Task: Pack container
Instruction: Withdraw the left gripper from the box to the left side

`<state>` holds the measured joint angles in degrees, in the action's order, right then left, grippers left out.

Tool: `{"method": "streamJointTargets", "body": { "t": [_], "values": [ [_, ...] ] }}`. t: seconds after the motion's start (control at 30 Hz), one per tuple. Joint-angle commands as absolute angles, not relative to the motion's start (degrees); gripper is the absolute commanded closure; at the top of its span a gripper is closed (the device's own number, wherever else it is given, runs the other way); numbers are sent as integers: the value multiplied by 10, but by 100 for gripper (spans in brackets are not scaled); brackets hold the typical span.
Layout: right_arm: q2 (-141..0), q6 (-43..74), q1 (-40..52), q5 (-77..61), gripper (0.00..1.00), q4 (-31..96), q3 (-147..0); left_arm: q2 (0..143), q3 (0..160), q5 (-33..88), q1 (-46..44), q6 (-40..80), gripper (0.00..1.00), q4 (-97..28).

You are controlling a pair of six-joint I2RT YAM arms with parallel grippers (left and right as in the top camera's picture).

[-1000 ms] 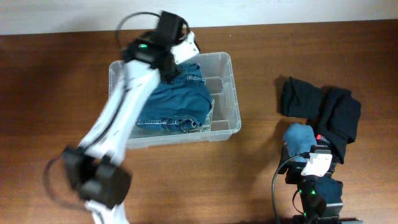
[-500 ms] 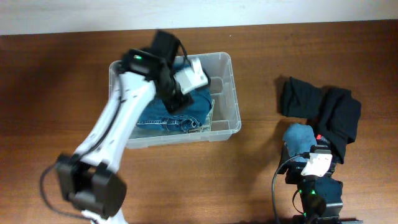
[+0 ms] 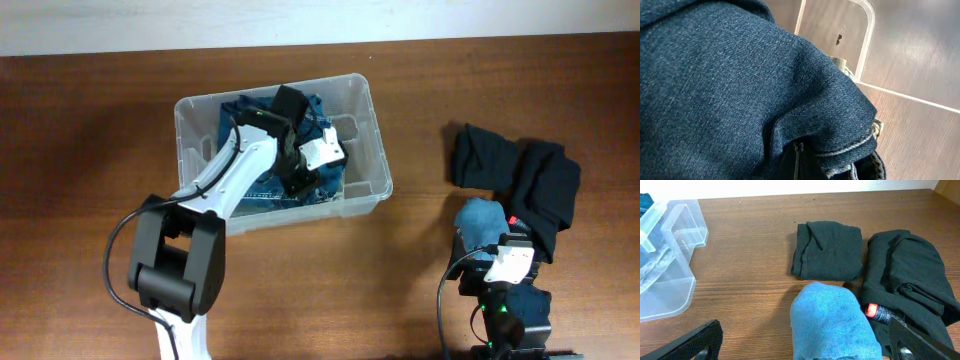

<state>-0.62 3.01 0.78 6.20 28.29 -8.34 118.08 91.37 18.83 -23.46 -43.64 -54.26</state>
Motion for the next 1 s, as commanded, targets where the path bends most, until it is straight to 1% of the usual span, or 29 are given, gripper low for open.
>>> {"method": "streamJointTargets", "body": {
  "t": [0.0, 0.07, 0.2, 0.23, 0.27, 0.3, 0.4, 0.5, 0.6, 0.73, 0.83, 0.97],
  "values": [
    [-2, 32, 4, 67, 2, 284, -79, 1202, 978, 109, -234, -360, 92, -589],
    [-2, 32, 4, 67, 1, 284, -79, 1180, 1032, 109, -234, -341, 88, -627],
    [-2, 32, 4, 67, 2, 284, -79, 1140, 1156, 108, -233, -299, 69, -700],
    [-2, 32, 4, 67, 2, 284, -79, 1129, 1186, 105, -232, -287, 53, -715],
    [-2, 32, 4, 67, 2, 284, -79, 1120, 1211, 95, -229, -272, 23, -726],
    [-2, 32, 4, 67, 2, 284, -79, 1108, 1240, 73, -224, -244, 0, -737],
    [-2, 32, 4, 67, 2, 284, -79, 1072, 1307, 1, -196, -162, 0, -765],
    [-2, 32, 4, 67, 2, 284, -79, 1031, 1342, -15, -148, -116, 0, -790],
    [-2, 32, 4, 67, 2, 284, -79, 990, 1345, -15, -98, -101, 0, -815],
    [-2, 32, 4, 67, 2, 284, -79, 940, 1345, -18, -18, -99, 0, -888],
    [-2, 32, 4, 67, 2, 284, -79, 918, 1345, -42, 38, -99, 0, -955],
    [-2, 33, 4, 67, 2, 276, -79, 901, 1341, -32, 93, -99, 0, -967]
  ]
}}
